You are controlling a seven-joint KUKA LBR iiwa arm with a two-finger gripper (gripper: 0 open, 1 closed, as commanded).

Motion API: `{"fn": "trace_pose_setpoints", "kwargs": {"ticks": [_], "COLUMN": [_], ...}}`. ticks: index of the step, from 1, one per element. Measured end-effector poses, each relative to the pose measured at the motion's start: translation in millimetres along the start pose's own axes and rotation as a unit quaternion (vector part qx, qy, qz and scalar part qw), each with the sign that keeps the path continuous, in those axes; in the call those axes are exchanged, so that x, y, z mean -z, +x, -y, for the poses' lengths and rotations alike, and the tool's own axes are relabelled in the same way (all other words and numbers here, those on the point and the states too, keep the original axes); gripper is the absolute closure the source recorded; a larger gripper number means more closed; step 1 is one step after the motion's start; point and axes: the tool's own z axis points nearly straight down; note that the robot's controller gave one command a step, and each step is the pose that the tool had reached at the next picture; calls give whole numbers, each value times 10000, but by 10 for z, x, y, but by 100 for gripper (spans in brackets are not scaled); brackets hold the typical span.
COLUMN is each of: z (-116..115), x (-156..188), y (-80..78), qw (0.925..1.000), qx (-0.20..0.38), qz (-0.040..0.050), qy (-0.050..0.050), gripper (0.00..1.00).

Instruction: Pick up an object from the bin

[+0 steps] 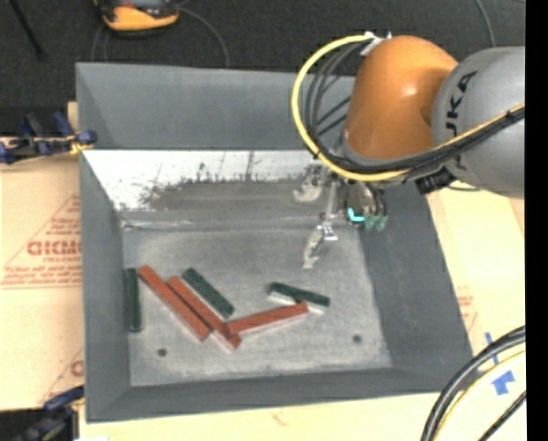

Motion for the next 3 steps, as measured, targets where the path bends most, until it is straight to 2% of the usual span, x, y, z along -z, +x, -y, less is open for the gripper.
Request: {"fn": "trace_pose_setpoints", "kwargs": {"ticks": [1, 2, 3], "z": [1, -38, -9], "x": [42, -419, -1330], "y": [-15, 147, 156], "qw": [10000, 9997, 9993], "qx": [-1, -217, -366], "qz": [37, 70, -18], "qy": [0, -6, -17], "gripper": [0, 0, 100]}}
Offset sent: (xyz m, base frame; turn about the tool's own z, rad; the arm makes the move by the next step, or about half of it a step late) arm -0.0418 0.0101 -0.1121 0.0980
